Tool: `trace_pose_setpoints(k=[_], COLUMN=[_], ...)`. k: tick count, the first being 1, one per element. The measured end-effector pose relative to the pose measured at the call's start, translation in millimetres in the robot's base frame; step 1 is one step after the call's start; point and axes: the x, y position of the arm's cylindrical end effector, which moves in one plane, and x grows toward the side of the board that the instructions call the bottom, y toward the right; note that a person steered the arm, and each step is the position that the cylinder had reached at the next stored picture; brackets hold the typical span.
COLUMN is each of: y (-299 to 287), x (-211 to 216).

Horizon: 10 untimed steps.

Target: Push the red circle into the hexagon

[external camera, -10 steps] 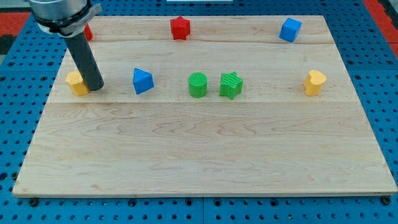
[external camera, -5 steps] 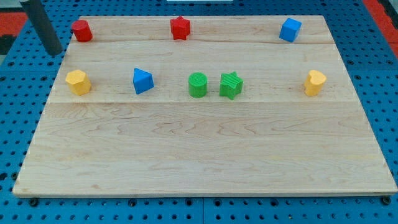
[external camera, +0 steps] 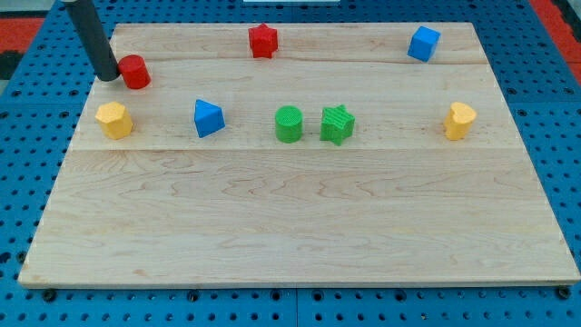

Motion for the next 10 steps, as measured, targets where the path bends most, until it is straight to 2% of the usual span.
trace_pose_setpoints(k=[1,2,4,6,7,8,9,10], y=[-7,-7,2,8,40,56,57,57], x=[-29,-41,26,-42,-25,24,30,16])
